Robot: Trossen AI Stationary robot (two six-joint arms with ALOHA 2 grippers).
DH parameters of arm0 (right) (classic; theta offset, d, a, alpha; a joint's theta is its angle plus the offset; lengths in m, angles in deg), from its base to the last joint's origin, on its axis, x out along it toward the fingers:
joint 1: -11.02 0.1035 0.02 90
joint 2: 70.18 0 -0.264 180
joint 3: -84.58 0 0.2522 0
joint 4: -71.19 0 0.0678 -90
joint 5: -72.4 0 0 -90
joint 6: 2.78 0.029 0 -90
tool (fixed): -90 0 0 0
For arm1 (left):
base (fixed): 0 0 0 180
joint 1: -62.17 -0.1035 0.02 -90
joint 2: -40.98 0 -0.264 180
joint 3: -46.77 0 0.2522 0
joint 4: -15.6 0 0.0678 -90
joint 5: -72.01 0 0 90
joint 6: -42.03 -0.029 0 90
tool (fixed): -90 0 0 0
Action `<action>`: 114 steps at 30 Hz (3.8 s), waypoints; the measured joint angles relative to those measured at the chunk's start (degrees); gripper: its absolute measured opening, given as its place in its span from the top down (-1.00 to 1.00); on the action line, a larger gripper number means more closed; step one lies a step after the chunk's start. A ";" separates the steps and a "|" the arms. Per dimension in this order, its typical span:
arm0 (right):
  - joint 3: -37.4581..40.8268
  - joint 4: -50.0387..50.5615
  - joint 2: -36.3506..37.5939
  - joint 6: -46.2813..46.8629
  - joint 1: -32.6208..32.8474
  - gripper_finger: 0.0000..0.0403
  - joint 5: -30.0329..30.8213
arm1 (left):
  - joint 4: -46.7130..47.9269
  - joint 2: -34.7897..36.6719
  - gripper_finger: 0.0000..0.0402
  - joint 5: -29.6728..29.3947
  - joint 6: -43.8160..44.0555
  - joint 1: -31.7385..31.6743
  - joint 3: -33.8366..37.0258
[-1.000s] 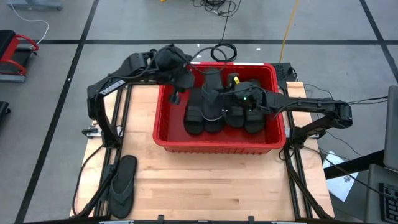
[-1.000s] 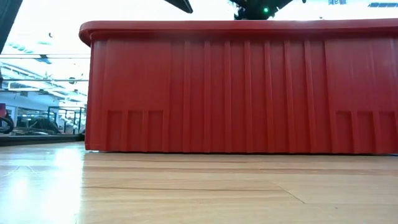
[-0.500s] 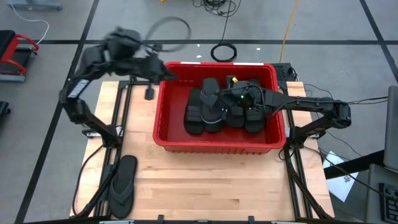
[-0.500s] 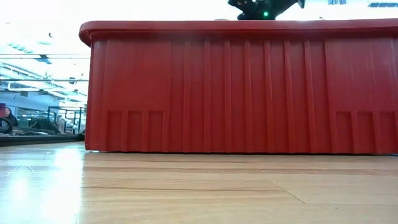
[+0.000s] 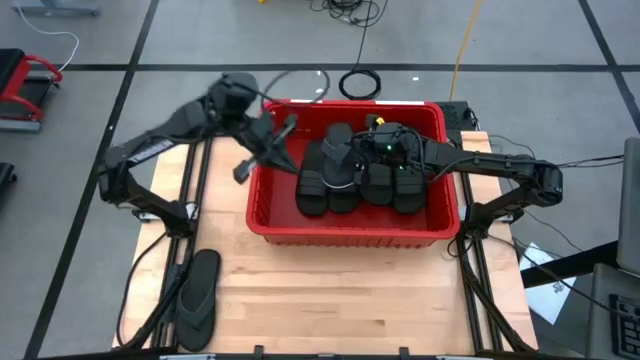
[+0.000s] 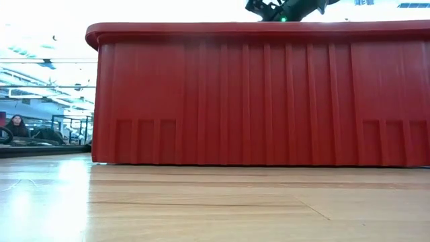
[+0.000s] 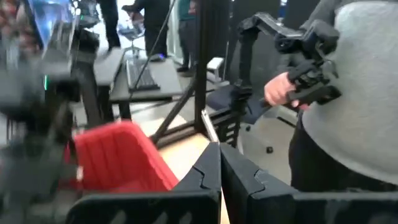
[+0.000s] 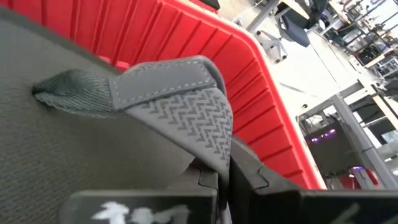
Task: Pick and place slides into bin
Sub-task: Put the black slipper into the red bin
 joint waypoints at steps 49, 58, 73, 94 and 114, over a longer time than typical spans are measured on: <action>1.16 6.03 -9.70 5.50 -0.39 1.00 1.18 | -41.20 42.63 0.99 -27.25 23.53 -13.86 65.67; 9.11 -0.30 -9.29 2.65 -0.84 1.00 -3.48 | -41.01 42.63 1.00 -21.70 25.00 -16.93 65.67; 13.73 -3.01 -9.16 -6.97 -2.07 1.00 -5.01 | -40.95 42.61 0.99 -19.83 28.44 -17.44 65.67; 13.75 -3.24 -9.18 -1.74 -2.60 0.65 -8.73 | -40.18 42.61 0.94 -18.98 28.87 -17.44 65.67; 13.79 5.99 -3.98 3.61 -2.57 0.28 -12.23 | -39.74 42.61 0.93 -16.75 25.89 -17.44 65.67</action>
